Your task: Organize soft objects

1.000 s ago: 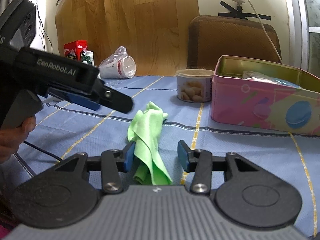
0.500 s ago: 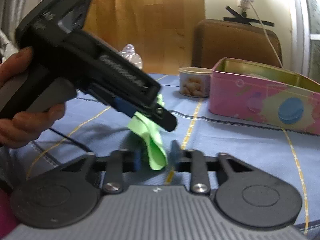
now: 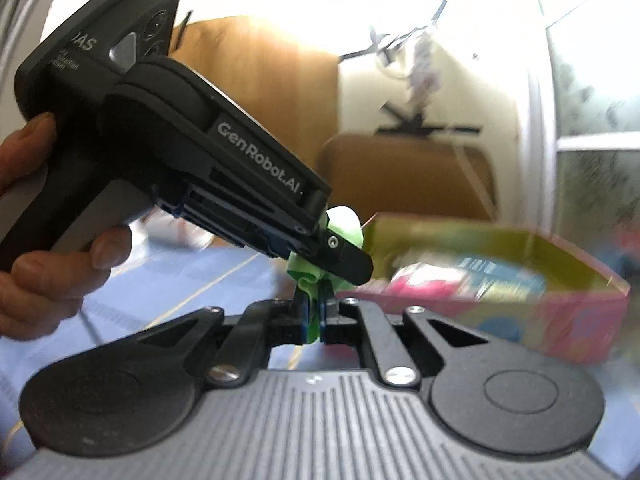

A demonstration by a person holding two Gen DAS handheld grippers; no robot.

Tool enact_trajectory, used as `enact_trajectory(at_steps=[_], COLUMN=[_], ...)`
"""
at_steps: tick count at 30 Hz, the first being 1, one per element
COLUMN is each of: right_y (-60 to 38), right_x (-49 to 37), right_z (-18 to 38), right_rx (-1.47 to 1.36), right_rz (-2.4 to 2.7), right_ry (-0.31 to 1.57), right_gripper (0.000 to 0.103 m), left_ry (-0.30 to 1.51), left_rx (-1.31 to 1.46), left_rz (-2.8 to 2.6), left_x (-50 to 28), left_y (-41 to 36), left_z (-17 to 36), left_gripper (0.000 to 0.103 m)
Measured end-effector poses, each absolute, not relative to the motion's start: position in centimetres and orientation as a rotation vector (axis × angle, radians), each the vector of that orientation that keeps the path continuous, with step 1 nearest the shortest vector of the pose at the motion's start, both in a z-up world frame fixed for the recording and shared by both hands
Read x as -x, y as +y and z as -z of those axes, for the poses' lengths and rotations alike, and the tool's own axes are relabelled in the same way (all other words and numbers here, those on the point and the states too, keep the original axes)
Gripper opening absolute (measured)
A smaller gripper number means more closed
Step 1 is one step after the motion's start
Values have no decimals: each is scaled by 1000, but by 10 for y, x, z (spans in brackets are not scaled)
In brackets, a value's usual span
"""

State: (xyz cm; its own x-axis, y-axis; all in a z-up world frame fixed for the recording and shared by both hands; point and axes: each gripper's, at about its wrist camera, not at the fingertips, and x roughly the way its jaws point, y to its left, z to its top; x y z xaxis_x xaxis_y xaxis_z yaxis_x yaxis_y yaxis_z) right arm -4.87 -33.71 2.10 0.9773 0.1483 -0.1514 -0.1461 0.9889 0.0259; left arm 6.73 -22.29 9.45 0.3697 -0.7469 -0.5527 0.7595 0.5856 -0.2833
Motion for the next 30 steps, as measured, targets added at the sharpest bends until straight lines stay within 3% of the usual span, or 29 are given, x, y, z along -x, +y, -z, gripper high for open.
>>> enact_trajectory(at_steps=[2,4,5,6,7,8,13,22,24,26,30], right_y=[-349,-359,-363,-365,-367,-368,-373,-373,-371,-368,-362], right_x=[32,4,-15,-35,-51,-64,-47,15,25,34,44], right_z=[-27,-30,-30,-28,-25,-20,-11,-12,-13,-10,-8], right_rx=[-31,-54,-59,-54,-44,-30,-73,-219,-240,-250,-287], right_rz=[-121,-85,-66,-48,-31,-3,2,67,86,100,101], right_ry=[142,156,183,223,255,282,271,211,219,230,274], right_gripper=[8,12,16,22,38,43,49,50,54,66,70], left_ry=[679,670,671,666,664,680,624,598,602,603,613], left_rx=[-24,-43,-68,-97,-120,-137,-112,-146,-145,-138,-124], left_rz=[965,918,863,803,744,699,720,596,576,554,510], left_x=[-87,-110,-123,-134,-142,-148,-131,-78,-70,-58,-46], left_y=[-241,-260,-272,-280,-285,-290,-269,-230,-219,-205,-183], left_z=[-102,-101,-96,-90,-84,-79,-83,-84,-82,-81,-74], left_gripper=[19,44,73,84,83,79,82,87,91,97,103])
